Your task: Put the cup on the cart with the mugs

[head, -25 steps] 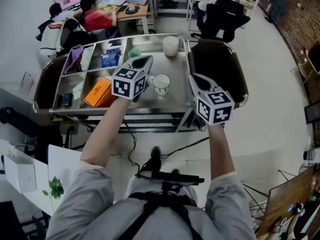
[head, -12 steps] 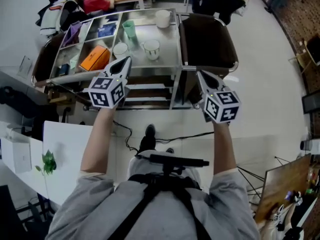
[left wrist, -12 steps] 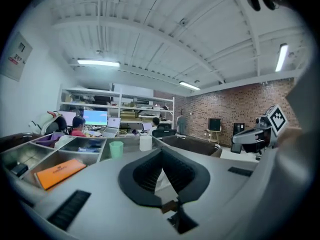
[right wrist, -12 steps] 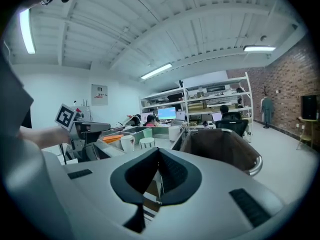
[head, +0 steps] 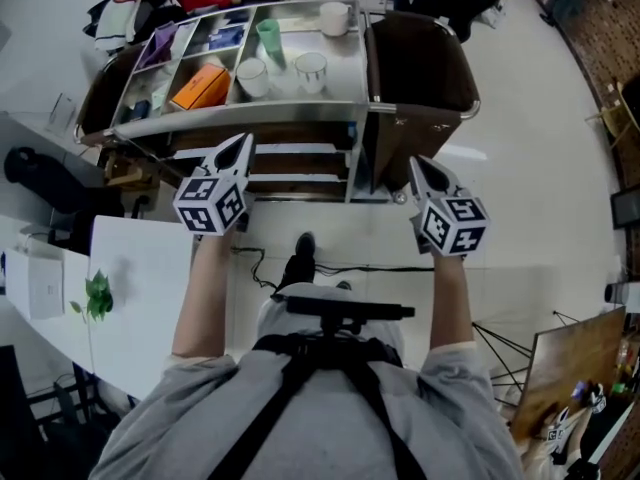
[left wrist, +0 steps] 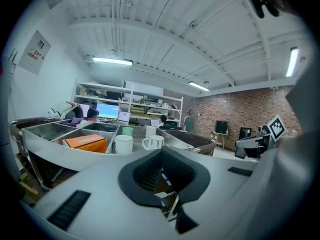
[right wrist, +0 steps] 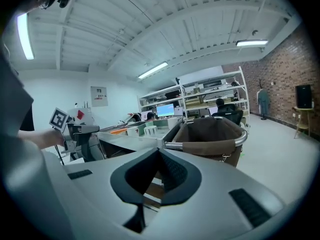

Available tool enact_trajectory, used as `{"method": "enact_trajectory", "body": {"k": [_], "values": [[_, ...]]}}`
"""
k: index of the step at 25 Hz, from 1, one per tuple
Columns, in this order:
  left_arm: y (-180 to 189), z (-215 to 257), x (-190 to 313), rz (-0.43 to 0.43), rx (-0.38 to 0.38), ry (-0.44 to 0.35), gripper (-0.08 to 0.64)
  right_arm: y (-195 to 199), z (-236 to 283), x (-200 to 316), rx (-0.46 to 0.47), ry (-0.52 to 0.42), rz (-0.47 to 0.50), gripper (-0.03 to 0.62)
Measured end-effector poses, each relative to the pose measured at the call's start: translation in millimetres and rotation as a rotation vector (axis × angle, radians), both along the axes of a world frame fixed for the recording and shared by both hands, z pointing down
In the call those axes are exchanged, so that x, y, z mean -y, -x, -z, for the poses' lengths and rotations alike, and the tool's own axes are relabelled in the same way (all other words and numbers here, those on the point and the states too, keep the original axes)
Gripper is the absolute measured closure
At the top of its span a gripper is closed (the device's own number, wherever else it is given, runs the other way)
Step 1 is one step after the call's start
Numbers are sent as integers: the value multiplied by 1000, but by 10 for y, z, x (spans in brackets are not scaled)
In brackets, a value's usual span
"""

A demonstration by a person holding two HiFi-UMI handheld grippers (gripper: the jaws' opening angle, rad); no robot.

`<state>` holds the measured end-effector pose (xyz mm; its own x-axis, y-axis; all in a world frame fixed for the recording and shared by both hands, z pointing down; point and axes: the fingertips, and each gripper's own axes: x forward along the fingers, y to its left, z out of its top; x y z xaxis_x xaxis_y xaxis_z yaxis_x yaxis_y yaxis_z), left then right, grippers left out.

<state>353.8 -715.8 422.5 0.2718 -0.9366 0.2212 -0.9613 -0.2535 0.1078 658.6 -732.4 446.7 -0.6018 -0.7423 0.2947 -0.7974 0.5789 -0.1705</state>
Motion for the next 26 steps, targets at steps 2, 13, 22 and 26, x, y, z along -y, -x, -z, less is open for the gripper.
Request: {"method": "enact_trajectory", "body": {"k": [2, 13, 22, 26], "values": [[13, -46, -101, 7, 9, 8, 558, -4, -16, -60, 3, -3, 4, 607], [-79, -263, -433, 23, 32, 39, 558, -123, -209, -149, 5, 40, 17, 607], [-190, -472, -556, 6, 25, 86, 558, -301, -325, -202, 6, 61, -10, 606], [-244, -530, -610, -2, 28, 102, 558, -384, -359, -206, 12, 70, -28, 607]]}}
